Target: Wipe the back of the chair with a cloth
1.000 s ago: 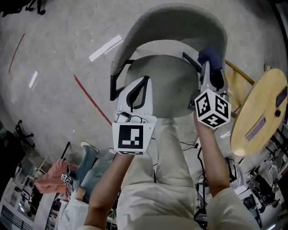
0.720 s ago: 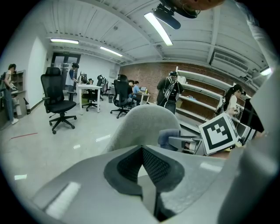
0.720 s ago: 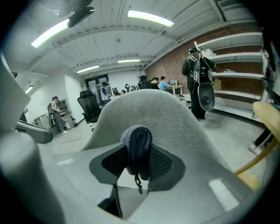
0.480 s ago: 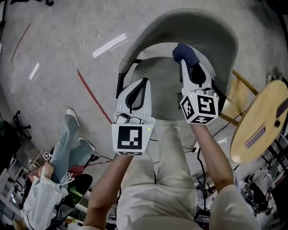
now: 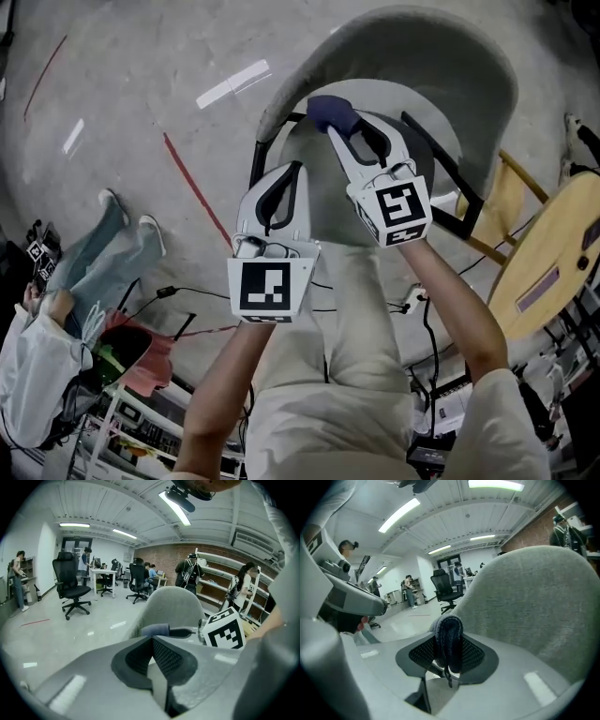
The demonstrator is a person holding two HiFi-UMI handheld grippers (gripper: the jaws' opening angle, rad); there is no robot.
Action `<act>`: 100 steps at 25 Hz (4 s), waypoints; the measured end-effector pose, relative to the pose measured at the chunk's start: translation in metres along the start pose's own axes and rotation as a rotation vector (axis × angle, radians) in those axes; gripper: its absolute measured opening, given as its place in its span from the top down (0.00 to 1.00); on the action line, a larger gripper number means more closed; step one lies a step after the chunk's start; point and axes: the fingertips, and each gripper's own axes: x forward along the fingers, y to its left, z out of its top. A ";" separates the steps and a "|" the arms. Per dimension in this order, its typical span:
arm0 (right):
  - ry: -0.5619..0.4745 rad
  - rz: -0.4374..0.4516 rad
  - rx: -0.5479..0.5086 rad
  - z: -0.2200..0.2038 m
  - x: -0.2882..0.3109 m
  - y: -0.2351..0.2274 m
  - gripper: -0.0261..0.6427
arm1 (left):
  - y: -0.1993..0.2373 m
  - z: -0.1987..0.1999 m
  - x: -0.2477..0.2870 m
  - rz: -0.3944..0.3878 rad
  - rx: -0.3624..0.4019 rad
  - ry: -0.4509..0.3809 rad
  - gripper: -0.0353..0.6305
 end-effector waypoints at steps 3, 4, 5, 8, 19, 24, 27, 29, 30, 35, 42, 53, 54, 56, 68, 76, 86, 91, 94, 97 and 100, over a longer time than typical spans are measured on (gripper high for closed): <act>-0.012 0.042 -0.018 0.002 0.011 0.012 0.74 | 0.005 -0.002 -0.002 0.015 -0.010 0.000 0.95; -0.023 0.053 -0.016 0.005 0.015 0.014 0.74 | 0.007 -0.003 -0.003 0.022 -0.014 0.000 0.95; -0.036 0.063 -0.012 0.009 0.018 0.017 0.74 | 0.009 -0.004 -0.005 0.029 -0.016 0.000 0.95; -0.075 0.084 -0.002 0.022 0.028 0.029 0.74 | 0.014 -0.005 -0.009 0.041 -0.018 0.001 0.95; -0.053 0.082 -0.061 0.006 0.052 0.044 0.73 | 0.013 0.000 -0.004 0.032 -0.023 -0.011 0.95; -0.024 0.101 -0.164 0.001 0.054 0.041 0.72 | 0.012 -0.004 -0.005 0.027 -0.024 -0.003 0.95; -0.009 0.104 -0.243 -0.001 0.058 0.038 0.73 | 0.010 -0.006 -0.006 0.023 -0.015 0.006 0.95; 0.001 0.098 -0.263 -0.002 0.058 0.034 0.73 | 0.010 -0.008 -0.006 0.020 -0.010 0.011 0.95; 0.005 0.094 -0.262 -0.002 0.059 0.033 0.73 | 0.010 -0.009 -0.006 0.020 -0.007 0.013 0.95; 0.005 0.088 -0.267 0.000 0.060 0.033 0.73 | 0.009 -0.009 -0.003 0.019 -0.005 0.020 0.95; -0.001 0.048 -0.265 0.003 0.056 0.018 0.73 | 0.003 -0.003 0.002 0.006 -0.011 0.013 0.95; 0.009 -0.085 -0.189 0.000 0.047 -0.036 0.74 | -0.008 -0.006 0.008 -0.009 -0.004 0.017 0.95; 0.010 -0.099 -0.179 0.000 0.045 -0.041 0.74 | -0.009 -0.006 0.009 -0.011 -0.001 0.018 0.95; 0.011 -0.122 -0.163 0.000 0.043 -0.051 0.74 | -0.011 -0.005 0.010 -0.016 0.001 0.018 0.95; 0.019 -0.249 -0.069 -0.006 0.026 -0.091 0.74 | -0.024 -0.002 0.018 -0.042 0.014 0.020 0.95; 0.025 -0.364 -0.007 -0.016 0.008 -0.123 0.74 | -0.030 -0.001 0.023 -0.058 0.018 0.025 0.95; 0.042 -0.490 0.088 -0.034 -0.022 -0.154 0.74 | -0.034 0.004 0.029 -0.072 0.034 0.026 0.95; 0.044 -0.546 0.129 -0.039 -0.039 -0.168 0.74 | -0.038 0.007 0.031 -0.080 0.042 0.035 0.95; 0.043 -0.574 0.173 -0.046 -0.051 -0.172 0.74 | -0.046 0.007 0.031 -0.087 0.059 0.044 0.95; 0.032 -0.599 0.216 -0.052 -0.063 -0.179 0.74 | -0.053 0.010 0.034 -0.089 0.076 0.050 0.95; 0.028 -0.619 0.225 -0.054 -0.070 -0.183 0.74 | -0.056 0.016 0.038 -0.080 0.064 0.044 0.95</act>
